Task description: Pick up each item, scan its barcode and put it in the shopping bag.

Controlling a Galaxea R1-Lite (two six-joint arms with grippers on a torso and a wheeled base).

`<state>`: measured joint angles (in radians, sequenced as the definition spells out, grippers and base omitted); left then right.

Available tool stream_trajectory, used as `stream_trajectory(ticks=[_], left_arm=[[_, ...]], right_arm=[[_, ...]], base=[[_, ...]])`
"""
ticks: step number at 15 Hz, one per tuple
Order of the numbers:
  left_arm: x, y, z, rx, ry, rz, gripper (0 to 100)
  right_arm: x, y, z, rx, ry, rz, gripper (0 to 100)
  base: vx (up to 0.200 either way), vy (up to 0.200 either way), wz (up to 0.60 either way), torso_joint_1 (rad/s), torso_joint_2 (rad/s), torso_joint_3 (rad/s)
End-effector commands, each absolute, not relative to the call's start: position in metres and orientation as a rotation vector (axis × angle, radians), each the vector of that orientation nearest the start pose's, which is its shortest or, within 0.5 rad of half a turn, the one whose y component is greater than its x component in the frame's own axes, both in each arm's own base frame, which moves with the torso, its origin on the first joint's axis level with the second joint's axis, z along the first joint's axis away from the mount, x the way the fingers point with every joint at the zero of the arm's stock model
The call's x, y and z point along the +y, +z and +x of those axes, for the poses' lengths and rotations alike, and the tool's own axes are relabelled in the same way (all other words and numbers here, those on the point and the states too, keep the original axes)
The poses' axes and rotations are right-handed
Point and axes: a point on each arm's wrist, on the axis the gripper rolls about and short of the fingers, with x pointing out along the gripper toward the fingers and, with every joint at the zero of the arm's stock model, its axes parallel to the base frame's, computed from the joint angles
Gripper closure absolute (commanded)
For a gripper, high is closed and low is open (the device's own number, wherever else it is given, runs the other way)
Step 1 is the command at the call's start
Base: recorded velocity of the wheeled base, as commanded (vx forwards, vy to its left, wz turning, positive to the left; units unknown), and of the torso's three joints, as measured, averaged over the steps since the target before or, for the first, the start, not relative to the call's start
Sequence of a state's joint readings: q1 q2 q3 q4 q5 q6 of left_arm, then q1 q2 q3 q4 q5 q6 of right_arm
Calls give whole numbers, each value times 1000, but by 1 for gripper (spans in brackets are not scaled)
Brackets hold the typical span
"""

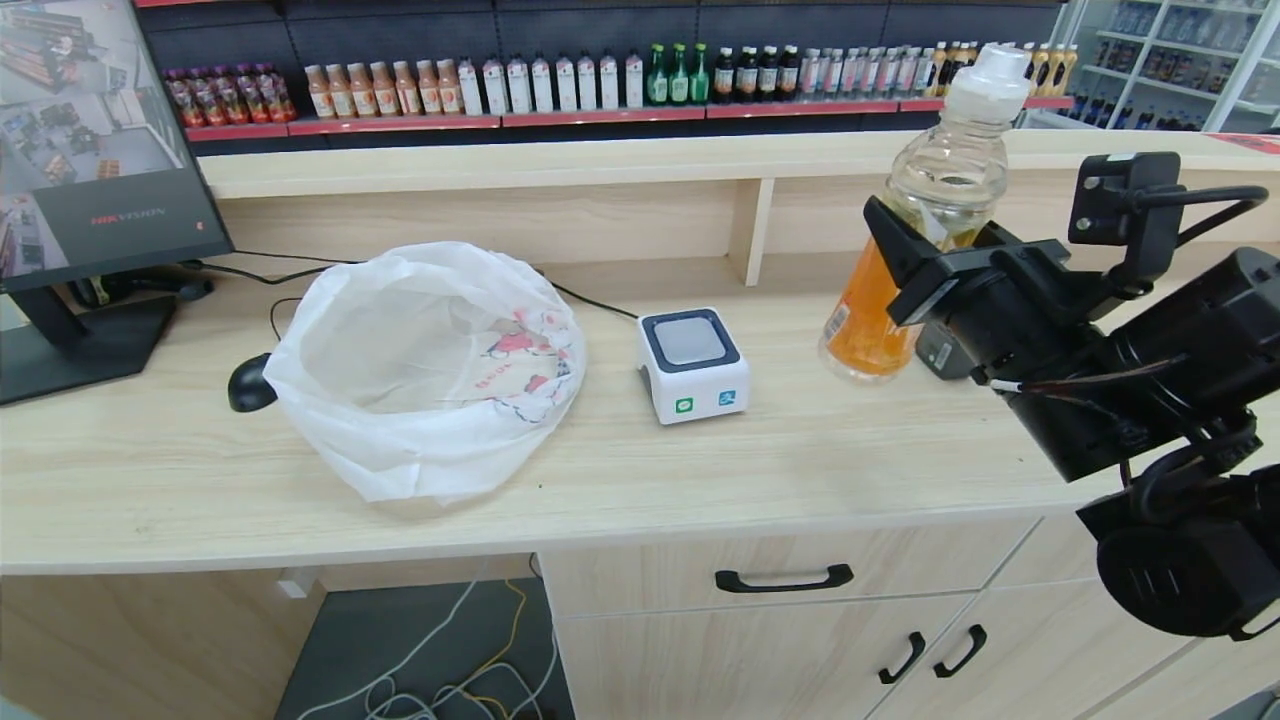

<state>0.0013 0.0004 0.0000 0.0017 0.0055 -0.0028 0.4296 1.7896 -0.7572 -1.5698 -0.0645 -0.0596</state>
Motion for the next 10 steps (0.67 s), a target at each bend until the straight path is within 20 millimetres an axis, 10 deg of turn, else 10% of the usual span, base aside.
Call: stream_trajectory(ticks=[1,10], left_arm=[[0,75,-23,2,8,-3,0],[0,75,-23,0,8,-11,0]], right_arm=[[126,238,277,-545,341,78,100],[117,243,275,-562,317,78,100]], base=[[-200,0,0,-7,2,7],[-22,22,0,1,1,0]])
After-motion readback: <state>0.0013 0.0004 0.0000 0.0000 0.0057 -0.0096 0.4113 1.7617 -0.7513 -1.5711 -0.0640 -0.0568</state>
